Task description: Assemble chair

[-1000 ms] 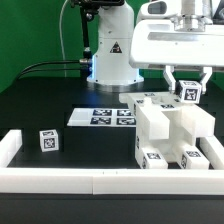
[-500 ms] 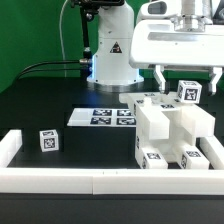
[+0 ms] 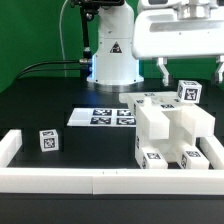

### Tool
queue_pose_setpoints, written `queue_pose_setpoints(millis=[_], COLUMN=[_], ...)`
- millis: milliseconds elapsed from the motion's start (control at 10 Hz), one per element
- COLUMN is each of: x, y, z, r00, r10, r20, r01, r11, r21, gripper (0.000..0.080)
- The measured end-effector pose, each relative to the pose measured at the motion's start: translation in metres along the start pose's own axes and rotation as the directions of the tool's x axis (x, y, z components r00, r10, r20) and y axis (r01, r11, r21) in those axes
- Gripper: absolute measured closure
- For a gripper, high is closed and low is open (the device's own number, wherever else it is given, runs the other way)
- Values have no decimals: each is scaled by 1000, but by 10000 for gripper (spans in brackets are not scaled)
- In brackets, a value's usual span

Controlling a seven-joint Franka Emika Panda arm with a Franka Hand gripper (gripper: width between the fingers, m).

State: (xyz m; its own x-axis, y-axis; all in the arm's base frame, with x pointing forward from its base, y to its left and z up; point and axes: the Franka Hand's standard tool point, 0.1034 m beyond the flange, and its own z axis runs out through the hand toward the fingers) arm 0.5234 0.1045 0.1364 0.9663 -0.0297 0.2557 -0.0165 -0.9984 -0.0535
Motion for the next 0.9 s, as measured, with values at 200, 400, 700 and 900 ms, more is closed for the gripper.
queue_pose_setpoints(millis=[200, 400, 700, 900], x=[0, -4, -1, 5], y=[6, 9, 10, 2], z=[1, 8, 11, 16], r00=[992, 964, 956, 968], r10=[17, 46, 48, 53], r20=[123, 262, 288, 244], r01=[-17, -38, -37, -42], r11=[1000, 999, 998, 998], r21=[-1, -37, -45, -50], gripper=[151, 151, 151, 151])
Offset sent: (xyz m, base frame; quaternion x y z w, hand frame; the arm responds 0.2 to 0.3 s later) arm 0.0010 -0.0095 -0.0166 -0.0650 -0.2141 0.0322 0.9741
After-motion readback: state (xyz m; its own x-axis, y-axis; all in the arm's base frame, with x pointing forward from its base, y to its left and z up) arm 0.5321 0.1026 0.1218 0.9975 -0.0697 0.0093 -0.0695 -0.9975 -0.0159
